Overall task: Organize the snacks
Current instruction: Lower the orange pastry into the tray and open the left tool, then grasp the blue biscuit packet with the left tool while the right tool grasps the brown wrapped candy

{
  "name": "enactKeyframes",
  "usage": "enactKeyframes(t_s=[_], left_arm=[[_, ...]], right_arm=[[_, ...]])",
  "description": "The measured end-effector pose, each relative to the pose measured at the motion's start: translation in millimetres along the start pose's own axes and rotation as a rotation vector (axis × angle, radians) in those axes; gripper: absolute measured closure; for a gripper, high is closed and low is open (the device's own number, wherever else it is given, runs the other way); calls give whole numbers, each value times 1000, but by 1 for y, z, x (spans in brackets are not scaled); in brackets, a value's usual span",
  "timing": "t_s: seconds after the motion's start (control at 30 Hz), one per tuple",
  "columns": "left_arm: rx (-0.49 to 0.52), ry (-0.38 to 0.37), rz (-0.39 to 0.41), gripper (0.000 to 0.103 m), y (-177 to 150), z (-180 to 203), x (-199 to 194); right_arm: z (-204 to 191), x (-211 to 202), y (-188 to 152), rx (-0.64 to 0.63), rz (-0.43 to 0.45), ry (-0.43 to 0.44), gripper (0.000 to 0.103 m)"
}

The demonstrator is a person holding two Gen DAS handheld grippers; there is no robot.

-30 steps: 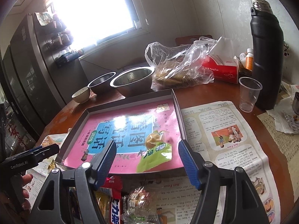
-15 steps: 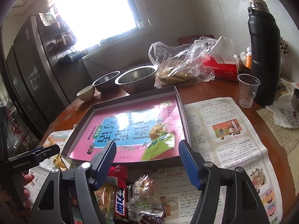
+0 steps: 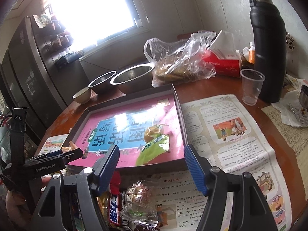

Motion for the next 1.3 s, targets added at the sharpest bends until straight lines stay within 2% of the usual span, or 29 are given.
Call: enactKeyframes(t_s=[0.23,0.57,1.03,1.3], left_arm=[[-2,-5,17,23,3,-2,-11],[1,3,80,23,10,-7,-61],[-21,23,52,23,-31,-23,-94],[-8,-9,13,23,-58,-6,-94]], right_arm=[[0,2,-1,-1,-2,0,29],[-8,-15,1,-24,16,23,24],[-12,-46,-24,-41,-7,42,24],[-7,-57,-41,-39,-32,42,24]])
Point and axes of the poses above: each gripper's, at about its wrist camera, not at the fingertips, and x roughly the way its jaws point, z to its right, y to its top, the point moved 7 cm from there along x, roughly the way its jaws point, and after that the axes turned 13 degrees about z, right-handed, at the moved point
